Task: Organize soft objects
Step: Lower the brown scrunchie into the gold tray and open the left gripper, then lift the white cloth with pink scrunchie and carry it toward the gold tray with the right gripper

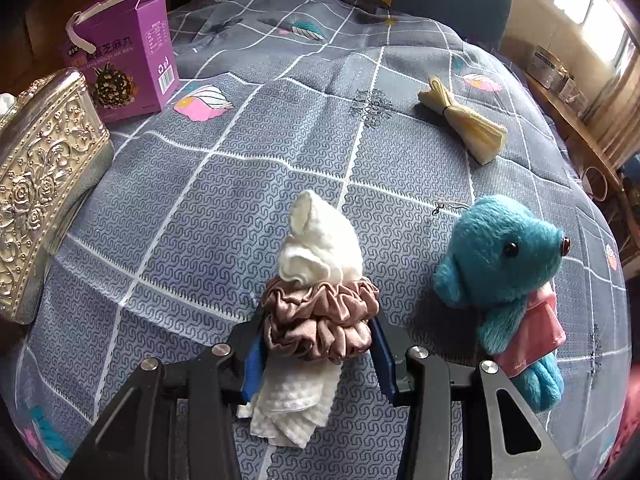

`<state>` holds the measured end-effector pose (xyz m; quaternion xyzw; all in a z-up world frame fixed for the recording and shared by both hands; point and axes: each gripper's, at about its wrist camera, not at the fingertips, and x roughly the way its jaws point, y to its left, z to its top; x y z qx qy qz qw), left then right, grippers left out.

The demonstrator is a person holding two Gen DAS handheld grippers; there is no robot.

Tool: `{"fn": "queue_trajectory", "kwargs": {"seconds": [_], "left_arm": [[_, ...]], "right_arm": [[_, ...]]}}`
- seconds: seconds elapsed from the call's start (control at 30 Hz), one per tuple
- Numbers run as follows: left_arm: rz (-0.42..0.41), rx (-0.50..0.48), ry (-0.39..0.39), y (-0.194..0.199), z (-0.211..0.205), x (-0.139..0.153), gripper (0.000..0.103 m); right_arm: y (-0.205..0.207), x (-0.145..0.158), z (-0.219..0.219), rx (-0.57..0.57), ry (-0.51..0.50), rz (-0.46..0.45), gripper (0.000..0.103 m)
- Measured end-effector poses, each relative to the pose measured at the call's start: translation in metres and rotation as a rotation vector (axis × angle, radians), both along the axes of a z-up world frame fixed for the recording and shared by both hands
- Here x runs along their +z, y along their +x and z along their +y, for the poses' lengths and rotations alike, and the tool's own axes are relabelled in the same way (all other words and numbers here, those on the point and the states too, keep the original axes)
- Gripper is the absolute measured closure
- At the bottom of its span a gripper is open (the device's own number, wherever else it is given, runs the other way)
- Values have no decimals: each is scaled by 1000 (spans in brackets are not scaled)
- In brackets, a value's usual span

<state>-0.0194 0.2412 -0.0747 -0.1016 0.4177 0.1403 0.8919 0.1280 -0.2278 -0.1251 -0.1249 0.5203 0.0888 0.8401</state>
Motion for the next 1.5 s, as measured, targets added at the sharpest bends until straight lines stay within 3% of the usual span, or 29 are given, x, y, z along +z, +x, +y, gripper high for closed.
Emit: {"fn": "queue_trajectory", "kwargs": {"seconds": [0.17, 0.4, 0.87, 1.2, 1.47, 1.5], "left_arm": [[56, 31, -8, 0, 6, -16, 75], [57, 32, 17, -1, 3, -17, 65], [-36, -5, 51, -10, -8, 12, 64], [-80, -37, 61, -14, -15, 24, 64], [-83, -59, 50, -15, -18, 23, 64], [-80, -61, 50, -15, -18, 22, 64]], "right_arm": [[0, 0, 0, 1, -2, -1, 57], [0, 0, 0, 2, -4, -1, 57], [0, 2, 0, -18, -6, 4, 56], [9, 3, -14, -104, 32, 53, 46], [8, 6, -20, -147, 30, 56, 46], [7, 7, -20, -145, 26, 53, 52]]}}
